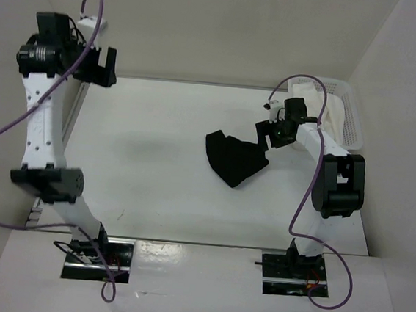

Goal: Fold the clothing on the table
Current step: Flatten the skirt out

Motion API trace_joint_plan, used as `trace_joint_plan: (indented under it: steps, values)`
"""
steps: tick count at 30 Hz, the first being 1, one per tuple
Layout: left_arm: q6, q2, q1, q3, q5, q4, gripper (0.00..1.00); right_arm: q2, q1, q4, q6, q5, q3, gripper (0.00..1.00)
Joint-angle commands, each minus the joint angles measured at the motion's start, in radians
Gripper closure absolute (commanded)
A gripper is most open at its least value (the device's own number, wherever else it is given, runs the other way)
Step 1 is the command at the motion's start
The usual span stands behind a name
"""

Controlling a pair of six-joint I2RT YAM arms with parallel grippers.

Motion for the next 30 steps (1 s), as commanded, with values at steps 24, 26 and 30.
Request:
trace_joint_plan:
  steps: [24,26,30]
  values:
    - [-0.112,-0.670,0.003,-1.330,-0.126,0.595,0.00,0.047,0.030,0.211,0.068,0.106,-0.083,0.21]
    - [-0.134,-0.690,0.003,-1.360,-0.075,0.638,0.00,0.023,0.042,0.182,0.050,0.147,-0.073,0.21]
    - [-0.149,-0.716,-0.030,-1.318,-0.043,0.600,0.00,-0.002,0.051,0.145,0.050,0.156,-0.064,0.21]
